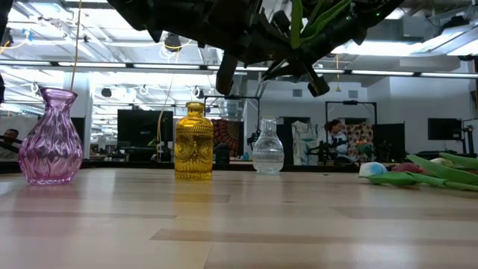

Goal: Sort flowers into vase by color
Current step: Put the red flower into the transparent vase

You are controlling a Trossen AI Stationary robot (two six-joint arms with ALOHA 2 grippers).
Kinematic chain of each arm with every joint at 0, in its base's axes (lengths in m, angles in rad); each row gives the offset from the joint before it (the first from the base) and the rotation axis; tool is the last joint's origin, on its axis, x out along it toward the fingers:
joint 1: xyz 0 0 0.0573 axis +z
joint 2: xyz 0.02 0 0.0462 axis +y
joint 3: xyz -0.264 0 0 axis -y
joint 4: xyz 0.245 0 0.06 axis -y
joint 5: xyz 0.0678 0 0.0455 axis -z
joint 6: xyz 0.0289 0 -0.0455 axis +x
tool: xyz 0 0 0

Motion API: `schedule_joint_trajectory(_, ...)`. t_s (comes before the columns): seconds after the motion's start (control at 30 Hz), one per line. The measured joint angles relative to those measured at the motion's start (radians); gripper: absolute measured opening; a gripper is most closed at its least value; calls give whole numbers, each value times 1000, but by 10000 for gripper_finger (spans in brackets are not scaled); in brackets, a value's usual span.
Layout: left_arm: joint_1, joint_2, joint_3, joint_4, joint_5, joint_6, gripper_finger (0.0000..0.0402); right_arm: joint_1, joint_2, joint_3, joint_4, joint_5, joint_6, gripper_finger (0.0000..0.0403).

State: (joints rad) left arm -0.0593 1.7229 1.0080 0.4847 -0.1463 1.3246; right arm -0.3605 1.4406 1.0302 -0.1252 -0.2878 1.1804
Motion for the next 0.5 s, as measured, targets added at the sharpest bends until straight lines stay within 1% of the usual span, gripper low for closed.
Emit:
schedule_joint_trajectory(0.1,0,0,0,-2,0,-7,1,1,0,0,4,0,-72,59)
schedule_joint_trajectory(0.23,0,0,0,-3,0,-21,0,1,0,0,30,0,-160,92)
schedule_joint_trajectory(0.43,0,0,0,-2,11,-142,0,-19,-2,0,101,-3,-300,146)
schedule_joint_trajectory(0.5,0,-1,0,-2,11,-194,0,-40,-8,0,125,-24,-337,158)
